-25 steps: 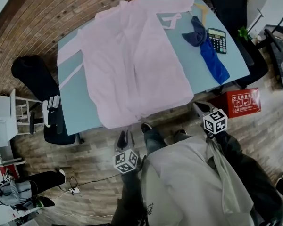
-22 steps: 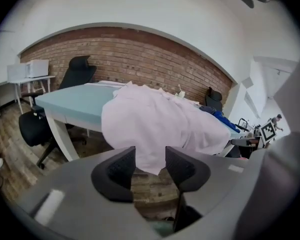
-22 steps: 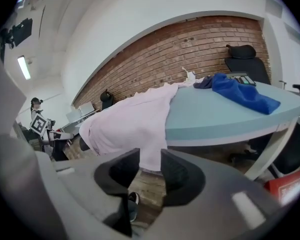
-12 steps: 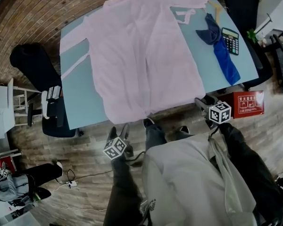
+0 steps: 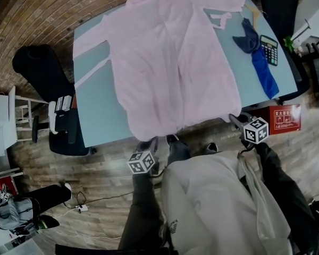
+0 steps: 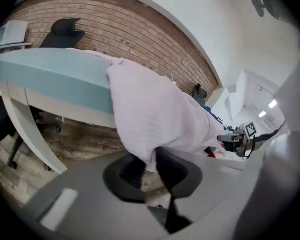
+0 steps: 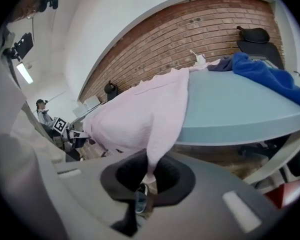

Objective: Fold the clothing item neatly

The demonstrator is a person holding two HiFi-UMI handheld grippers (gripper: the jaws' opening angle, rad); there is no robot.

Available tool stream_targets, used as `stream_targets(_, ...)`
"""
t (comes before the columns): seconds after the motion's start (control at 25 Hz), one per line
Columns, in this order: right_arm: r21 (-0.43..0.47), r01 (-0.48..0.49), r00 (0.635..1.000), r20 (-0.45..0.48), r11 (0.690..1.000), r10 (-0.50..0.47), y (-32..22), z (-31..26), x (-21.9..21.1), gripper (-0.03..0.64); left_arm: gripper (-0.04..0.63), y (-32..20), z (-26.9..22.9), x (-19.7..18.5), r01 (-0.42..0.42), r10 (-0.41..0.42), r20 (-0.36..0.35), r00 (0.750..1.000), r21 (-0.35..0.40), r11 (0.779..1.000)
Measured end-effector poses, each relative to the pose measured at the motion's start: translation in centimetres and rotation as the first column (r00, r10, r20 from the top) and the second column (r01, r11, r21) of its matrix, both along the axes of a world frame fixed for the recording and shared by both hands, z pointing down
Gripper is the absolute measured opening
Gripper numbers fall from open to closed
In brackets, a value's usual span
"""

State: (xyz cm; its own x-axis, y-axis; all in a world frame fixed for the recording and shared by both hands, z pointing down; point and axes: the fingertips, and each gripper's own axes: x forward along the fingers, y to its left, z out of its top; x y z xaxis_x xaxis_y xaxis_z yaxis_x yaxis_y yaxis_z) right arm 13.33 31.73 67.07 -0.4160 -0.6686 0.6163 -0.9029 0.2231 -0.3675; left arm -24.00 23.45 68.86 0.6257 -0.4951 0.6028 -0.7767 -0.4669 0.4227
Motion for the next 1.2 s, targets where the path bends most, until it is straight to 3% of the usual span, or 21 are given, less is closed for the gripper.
stream_targets(0.04, -0.002, 0.019, 1.000, 0.002, 1.000, -0.019, 0.5, -0.5, -0.5, 0.022, 0.018, 0.3, -0.4, 0.1, -0.008, 0.008, 0.005, 1.000, 0.010, 1.000)
stream_targets(0.2, 0.014, 0.058, 0.997, 0.044, 0.998, -0.058, 2.6, -3.4, -1.5, 0.021, 0.015, 2.5, -3.0, -0.6, -0.013, 0.013, -0.011, 1.000, 0.035, 0.999)
stream_targets(0.32, 0.041, 0.087, 0.996, 0.020, 0.995, -0.088, 3.4, -6.3, -1.3, 0.021, 0.015, 3.7, -6.5, -1.3, 0.000, 0.002, -0.030, 1.000, 0.078, 0.997)
stream_targets(0.48, 0.102, 0.123, 0.991, 0.039, 0.987, -0.128, 2.4, -11.1, -1.1, 0.021, 0.015, 2.9, -11.9, -1.1, 0.072, -0.059, -0.132, 0.990, 0.100, 0.992)
stream_targets(0.64, 0.096, 0.166, 0.973, 0.146, 0.981, -0.179, 0.1, -15.7, -2.4, 0.021, 0.015, 1.2, -17.1, 1.5, 0.099, -0.074, -0.235, 0.969, 0.096, 0.990)
stream_targets(0.72, 0.071, 0.197, 0.956, 0.205, 0.978, -0.208, -1.3, -17.9, -3.7, 0.020, 0.015, -0.3, -19.3, 3.0, 0.122, -0.103, -0.277, 0.955, 0.054, 0.991)
stream_targets(0.8, 0.041, 0.227, 0.934, 0.275, 0.973, -0.229, -2.6, -19.9, -5.0, 0.021, 0.015, -2.0, -21.1, 4.2, 0.147, -0.147, -0.338, 0.930, -0.025, 0.989)
stream_targets(0.88, 0.031, 0.231, 0.901, 0.370, 0.973, -0.226, -5.3, -22.3, -5.3, 0.021, 0.015, -4.7, -23.1, 5.2, 0.151, -0.190, -0.434, 0.880, -0.123, 0.981)
stream_targets(1.0, 0.060, 0.165, 0.831, 0.530, 0.985, -0.171, -11.9, -25.7, -3.6, 0.021, 0.015, -11.5, -25.7, 4.5, 0.174, -0.304, -0.579, 0.756, -0.271, 0.947)
stream_targets(1.08, 0.063, 0.032, 0.779, 0.624, 0.998, -0.064, -17.3, -26.3, -0.5, 0.021, 0.015, -18.0, -26.2, 3.0, 0.216, -0.363, -0.626, 0.691, -0.300, 0.929)
stream_targets(1.12, 0.037, -0.059, 0.749, 0.663, 0.998, 0.020, -19.9, -25.6, 1.5, 0.021, 0.017, -21.2, -25.5, 2.0, 0.244, -0.395, -0.621, 0.677, -0.318, 0.916)
stream_targets(1.2, -0.066, -0.212, 0.703, 0.683, 0.975, 0.199, -23.8, -22.3, 4.6, 0.021, 0.042, -25.4, -22.4, 0.7, 0.255, -0.454, -0.570, 0.685, -0.396, 0.882)
